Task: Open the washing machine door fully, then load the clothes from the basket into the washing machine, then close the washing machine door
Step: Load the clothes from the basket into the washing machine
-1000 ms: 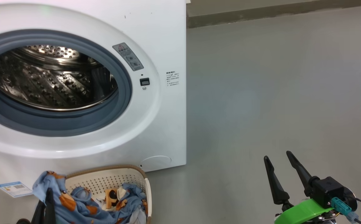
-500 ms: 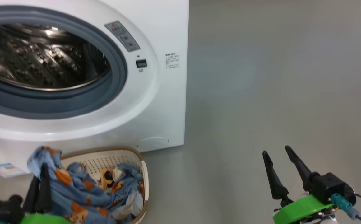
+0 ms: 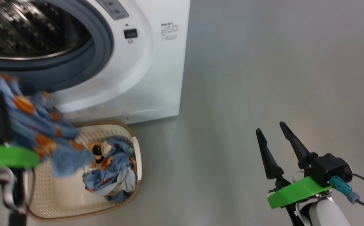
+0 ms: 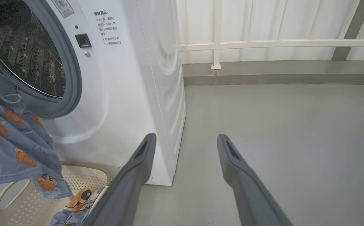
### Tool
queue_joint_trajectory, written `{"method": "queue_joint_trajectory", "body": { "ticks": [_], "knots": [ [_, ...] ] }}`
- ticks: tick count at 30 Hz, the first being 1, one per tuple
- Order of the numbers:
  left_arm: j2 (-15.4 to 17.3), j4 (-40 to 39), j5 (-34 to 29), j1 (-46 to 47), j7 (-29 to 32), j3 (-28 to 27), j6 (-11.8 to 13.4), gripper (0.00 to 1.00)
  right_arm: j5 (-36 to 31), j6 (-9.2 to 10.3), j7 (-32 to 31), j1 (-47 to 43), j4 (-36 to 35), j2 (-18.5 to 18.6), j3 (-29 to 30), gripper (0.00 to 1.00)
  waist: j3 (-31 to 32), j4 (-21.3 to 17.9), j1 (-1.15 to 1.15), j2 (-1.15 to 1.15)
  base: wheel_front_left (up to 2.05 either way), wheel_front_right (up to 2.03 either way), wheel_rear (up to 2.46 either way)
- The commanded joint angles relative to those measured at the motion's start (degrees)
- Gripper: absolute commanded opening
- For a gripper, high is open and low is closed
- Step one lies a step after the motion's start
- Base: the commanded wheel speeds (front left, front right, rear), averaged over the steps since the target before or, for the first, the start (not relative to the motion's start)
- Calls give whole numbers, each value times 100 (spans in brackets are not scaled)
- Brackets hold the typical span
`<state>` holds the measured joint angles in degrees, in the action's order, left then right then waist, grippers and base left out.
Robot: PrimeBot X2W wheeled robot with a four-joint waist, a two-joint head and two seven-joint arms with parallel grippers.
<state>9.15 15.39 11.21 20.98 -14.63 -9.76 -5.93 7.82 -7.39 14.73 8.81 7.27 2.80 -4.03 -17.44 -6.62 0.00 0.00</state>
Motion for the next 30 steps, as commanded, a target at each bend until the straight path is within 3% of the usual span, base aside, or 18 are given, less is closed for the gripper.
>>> {"method": "queue_joint_trajectory", "body": {
  "ticks": [1,9,18,30],
  "knots": [
    [352,19,37,484,-37,-183,-57,0,113,-10,27,172,-168,8,-193,100,-412,-150,0,0,0,0,0],
    [929,857,60,1914,-37,143,-130,0,207,-10,27,383,-271,8,-320,100,-1032,-347,0,0,0,0,0],
    [1298,1593,123,3165,29,517,-149,0,355,-10,27,453,-353,8,-406,100,-1701,-492,0,0,0,0,0],
    [1828,2660,420,4758,694,1368,-155,0,705,-10,27,438,-407,8,-752,100,-2570,-695,0,0,0,0,0]
  ]
}}
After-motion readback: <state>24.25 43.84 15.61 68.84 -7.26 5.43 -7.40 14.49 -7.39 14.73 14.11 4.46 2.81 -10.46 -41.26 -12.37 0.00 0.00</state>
